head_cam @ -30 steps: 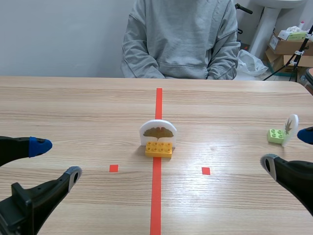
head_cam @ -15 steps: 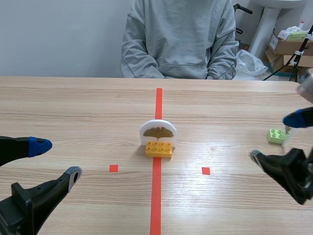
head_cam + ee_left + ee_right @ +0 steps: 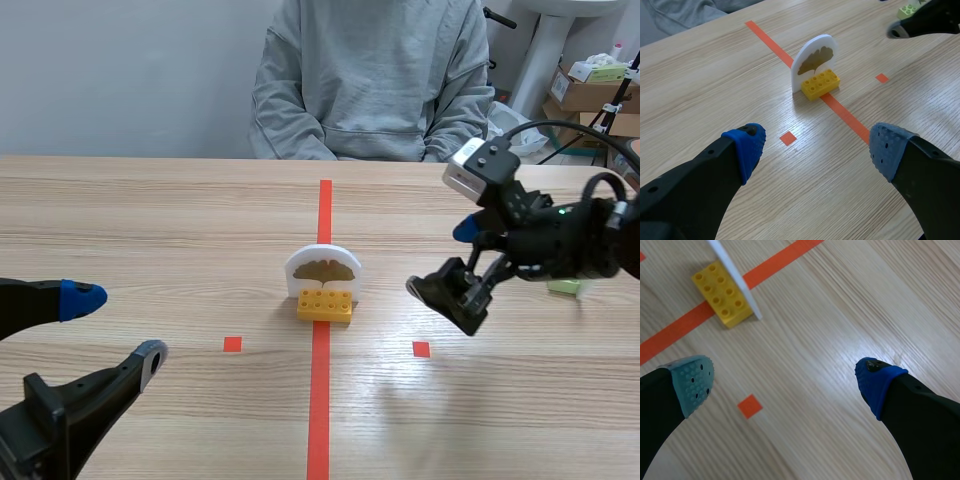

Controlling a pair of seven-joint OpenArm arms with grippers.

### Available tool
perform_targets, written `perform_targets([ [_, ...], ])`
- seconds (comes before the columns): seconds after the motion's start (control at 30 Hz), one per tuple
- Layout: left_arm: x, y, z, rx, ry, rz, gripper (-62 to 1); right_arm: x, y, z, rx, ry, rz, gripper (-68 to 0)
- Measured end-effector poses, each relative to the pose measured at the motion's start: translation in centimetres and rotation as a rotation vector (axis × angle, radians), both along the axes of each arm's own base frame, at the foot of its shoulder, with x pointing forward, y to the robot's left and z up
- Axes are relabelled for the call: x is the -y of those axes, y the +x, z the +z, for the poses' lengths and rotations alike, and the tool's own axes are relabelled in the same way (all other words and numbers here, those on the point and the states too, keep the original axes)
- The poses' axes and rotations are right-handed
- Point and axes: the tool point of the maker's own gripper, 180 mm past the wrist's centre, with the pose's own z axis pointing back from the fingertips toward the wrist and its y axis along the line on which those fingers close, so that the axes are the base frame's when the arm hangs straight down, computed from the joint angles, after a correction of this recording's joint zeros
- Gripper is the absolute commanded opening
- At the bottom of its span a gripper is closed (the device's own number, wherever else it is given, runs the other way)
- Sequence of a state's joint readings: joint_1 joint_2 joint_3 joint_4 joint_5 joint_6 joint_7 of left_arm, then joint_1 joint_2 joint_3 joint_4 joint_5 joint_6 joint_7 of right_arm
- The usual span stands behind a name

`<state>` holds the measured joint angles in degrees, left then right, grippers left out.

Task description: Do the leaf sorting experiment

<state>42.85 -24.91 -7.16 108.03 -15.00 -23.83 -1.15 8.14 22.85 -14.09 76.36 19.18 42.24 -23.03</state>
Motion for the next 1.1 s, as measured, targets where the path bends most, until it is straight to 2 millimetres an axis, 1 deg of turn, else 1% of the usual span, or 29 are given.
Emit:
perform_targets([
  [0.13, 0.0, 0.0, 0.0, 0.000, 0.000, 0.000, -15.5, -2.8, 1.9, -0.3, -0.010, 0.017, 0.046, -10.0],
  [0.27, 0.0, 0.0, 0.0, 0.000, 0.000, 0.000, -15.5, -6.3, 2.7, -0.8, -0.016, 0.018, 0.108, -10.0],
  [0.4, 0.0, 0.0, 0.0, 0.000, 0.000, 0.000, -15.5, -9.8, 2.5, -1.6, -0.037, 0.030, 0.173, -10.0],
  [0.5, 0.0, 0.0, 0.0, 0.000, 0.000, 0.000, -15.5, -11.5, 1.8, -2.9, -0.063, 0.033, 0.192, -10.5],
  [0.53, 0.0, 0.0, 0.0, 0.000, 0.000, 0.000, -15.5, -11.9, 1.5, -3.2, -0.071, 0.034, 0.199, -11.5],
  [0.6, 0.0, 0.0, 0.0, 0.000, 0.000, 0.000, -15.5, -12.5, 1.2, -3.7, -0.086, 0.040, 0.192, -13.1],
  [0.67, 0.0, 0.0, 0.0, 0.000, 0.000, 0.000, -15.5, -12.8, 1.1, -4.0, -0.095, 0.045, 0.180, -13.1],
  [0.77, 0.0, 0.0, 0.0, 0.000, 0.000, 0.000, -15.5, -13.1, 1.0, -4.3, -0.100, 0.062, 0.175, -13.1],
  [0.83, 0.0, 0.0, 0.0, 0.000, 0.000, 0.000, -15.5, -12.9, 1.3, -4.3, -0.096, 0.060, 0.153, -13.9],
  [0.93, 0.0, 0.0, 0.0, 0.000, 0.000, 0.000, -15.5, -12.5, 1.5, -4.4, -0.091, 0.053, 0.138, -20.6],
  [1.03, 0.0, 0.0, 0.0, 0.000, 0.000, 0.000, -15.5, -12.3, 1.5, -4.5, -0.093, 0.048, 0.135, -31.2],
  [1.1, 0.0, 0.0, 0.0, 0.000, 0.000, 0.000, -15.5, -12.2, 1.5, -4.6, -0.095, 0.045, 0.134, -37.1],
])
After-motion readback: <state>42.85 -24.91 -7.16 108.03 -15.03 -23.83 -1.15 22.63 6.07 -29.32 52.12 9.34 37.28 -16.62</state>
